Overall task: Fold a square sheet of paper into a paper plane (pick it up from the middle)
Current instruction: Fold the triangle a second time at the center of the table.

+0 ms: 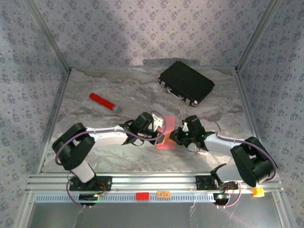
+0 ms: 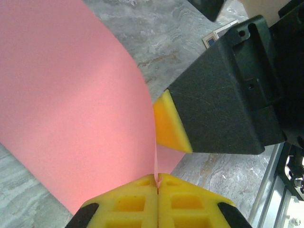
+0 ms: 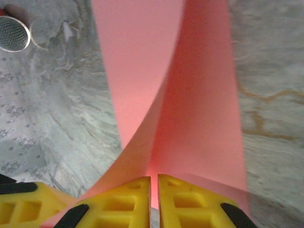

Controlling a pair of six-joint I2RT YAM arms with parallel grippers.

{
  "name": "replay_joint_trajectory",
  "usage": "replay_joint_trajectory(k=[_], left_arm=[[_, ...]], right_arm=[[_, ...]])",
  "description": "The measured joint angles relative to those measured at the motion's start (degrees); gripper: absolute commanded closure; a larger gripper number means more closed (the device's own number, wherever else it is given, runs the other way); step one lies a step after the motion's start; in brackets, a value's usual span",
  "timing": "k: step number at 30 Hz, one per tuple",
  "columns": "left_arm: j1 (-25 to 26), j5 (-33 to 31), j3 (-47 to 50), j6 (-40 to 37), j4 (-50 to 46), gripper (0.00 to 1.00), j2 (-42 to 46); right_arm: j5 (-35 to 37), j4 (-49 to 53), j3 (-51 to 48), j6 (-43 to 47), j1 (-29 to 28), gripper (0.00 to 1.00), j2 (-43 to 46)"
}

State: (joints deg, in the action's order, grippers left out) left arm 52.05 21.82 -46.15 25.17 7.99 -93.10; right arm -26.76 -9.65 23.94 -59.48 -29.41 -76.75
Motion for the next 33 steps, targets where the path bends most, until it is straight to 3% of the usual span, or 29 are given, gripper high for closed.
replay_joint_trajectory(k=[2,15,25,33], left_arm=[[-0.31,0.02,0.00,0.00,0.02,0.94,0.00],[-0.31,0.09,0.00,0.28,-0.04,0.95,-0.09],[0.48,0.92,-0.22,4.02,2.49,0.95,-3.39],[0.83,-0.48,-0.31,6.01,3.45,0.95,-4.55]], right_arm=[[0.55,1.49,0.00,0.33,0.00,0.91,0.20],[2.14,9.70,3.45,6.29,-0.55,0.92,-4.02],[2.58,18.53,7.08,17.27,2.49,0.89,-4.35],[1.95,19.54,7.45,18.58,2.91,0.87,-3.80]])
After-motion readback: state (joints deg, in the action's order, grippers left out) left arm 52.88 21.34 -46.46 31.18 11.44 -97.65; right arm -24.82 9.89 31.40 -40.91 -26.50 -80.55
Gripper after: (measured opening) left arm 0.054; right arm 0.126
